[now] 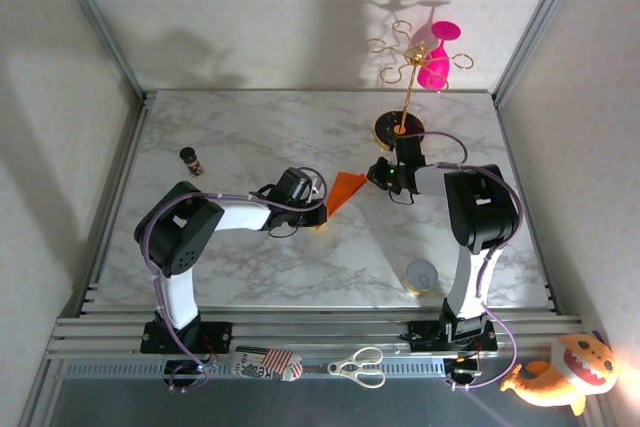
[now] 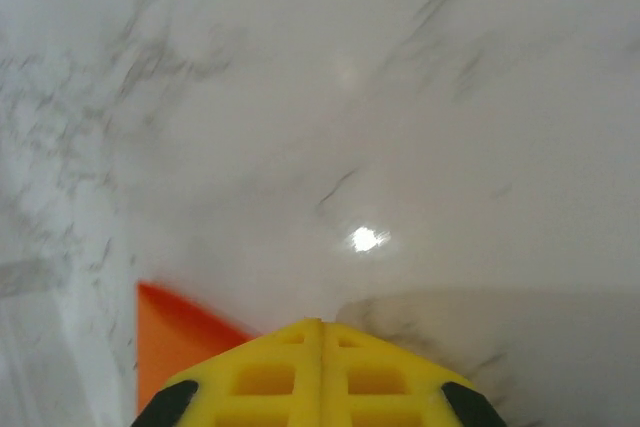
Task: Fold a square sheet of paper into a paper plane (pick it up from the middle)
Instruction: Fold the wing for the fifth time at the center of the table.
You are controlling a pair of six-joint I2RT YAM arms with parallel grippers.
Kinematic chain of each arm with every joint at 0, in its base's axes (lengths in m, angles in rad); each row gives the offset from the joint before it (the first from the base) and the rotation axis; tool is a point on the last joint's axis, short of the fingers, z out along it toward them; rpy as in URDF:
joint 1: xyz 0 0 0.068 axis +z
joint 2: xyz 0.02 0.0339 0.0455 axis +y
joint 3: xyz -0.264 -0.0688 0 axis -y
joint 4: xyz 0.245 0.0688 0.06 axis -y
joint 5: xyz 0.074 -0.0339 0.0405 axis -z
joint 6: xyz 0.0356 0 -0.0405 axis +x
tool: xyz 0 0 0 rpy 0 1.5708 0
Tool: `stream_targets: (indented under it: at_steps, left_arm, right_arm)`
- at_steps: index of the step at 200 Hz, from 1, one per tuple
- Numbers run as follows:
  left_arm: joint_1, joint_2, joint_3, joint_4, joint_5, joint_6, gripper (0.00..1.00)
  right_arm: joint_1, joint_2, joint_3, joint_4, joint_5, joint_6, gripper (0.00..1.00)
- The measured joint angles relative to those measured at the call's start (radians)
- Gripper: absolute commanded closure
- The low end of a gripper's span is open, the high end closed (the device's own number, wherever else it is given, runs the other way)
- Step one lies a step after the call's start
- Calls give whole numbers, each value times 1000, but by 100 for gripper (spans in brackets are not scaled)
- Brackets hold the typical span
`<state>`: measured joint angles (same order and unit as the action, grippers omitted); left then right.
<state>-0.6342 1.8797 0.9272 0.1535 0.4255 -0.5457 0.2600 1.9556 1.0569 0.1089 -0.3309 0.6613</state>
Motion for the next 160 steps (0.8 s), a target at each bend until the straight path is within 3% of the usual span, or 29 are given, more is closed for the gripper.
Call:
stream_targets:
  at_steps: [32,77,112,160]
  left_arm:
    - [0,-14,0,-20,0,-3,97]
    - [17,-158,-1,-86,0,-33,58]
    - [110,-364,-23,-84,-35,-31,30]
    - [275,-503,-95,-139,-187,22,9]
  right_arm:
    - [3,-12,23,-32,69,-9,87]
    - [95,-177,16,-200,218,-22,65]
    - [182,-272,35,-349,354,-3,51]
    - [372,-198,159,-555,490,107,43]
